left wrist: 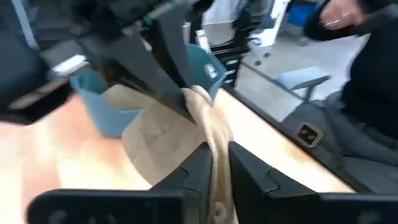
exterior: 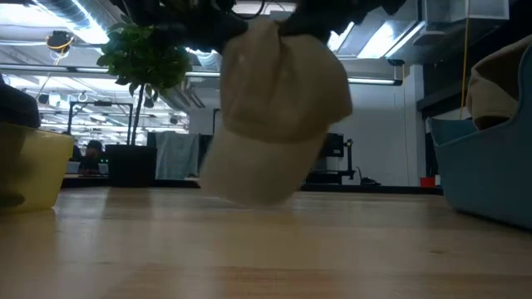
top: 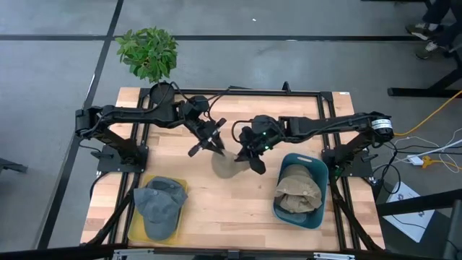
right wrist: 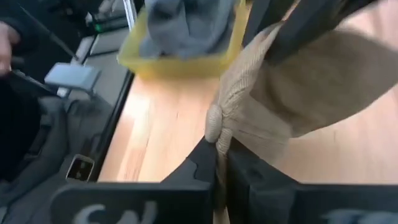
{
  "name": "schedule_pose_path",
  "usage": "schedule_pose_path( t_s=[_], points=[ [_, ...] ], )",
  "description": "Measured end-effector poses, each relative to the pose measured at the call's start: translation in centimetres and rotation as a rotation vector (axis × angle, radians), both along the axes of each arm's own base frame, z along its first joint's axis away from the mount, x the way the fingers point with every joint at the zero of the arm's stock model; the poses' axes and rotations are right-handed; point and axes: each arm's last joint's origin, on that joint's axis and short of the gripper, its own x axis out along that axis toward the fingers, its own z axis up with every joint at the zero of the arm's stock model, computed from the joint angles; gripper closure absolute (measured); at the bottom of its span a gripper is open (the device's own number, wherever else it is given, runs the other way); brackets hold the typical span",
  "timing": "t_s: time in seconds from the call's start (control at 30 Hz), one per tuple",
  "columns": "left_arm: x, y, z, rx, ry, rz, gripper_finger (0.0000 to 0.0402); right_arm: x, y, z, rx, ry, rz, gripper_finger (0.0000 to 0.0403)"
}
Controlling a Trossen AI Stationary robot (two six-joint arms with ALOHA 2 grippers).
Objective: Pick & Place hat
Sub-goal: Put the brown cap into the blue bin
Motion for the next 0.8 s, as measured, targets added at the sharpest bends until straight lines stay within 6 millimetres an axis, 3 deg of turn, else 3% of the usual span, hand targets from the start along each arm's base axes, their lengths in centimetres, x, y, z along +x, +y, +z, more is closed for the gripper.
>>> schedule_pose_path(
  t_s=[0.27,0.5,0.67,0.8],
  points=[
    [-0.1,0.5,-0.7,0.088,0.096,0.190,0.0270,-0.8,-0.4,-0.9,0.035,0.138,-0.031,0.0394],
    [-0.2,0.5,-0.5,0.183,0.089,0.262,0.0192,-2.2,-3.2,0.1,-0.014,0.157,-0.202,0.0398],
    [-0.5,0.0,0.7,0.319,0.020,0.354,0.0169,-3.4,-5.3,1.9,-0.048,0.085,-0.399,0.0398],
    [0.0,-0.3,1.5,0.440,-0.036,0.550,0.0167,-3.1,-6.2,2.6,-0.038,0.008,-0.519,0.0398]
  ],
)
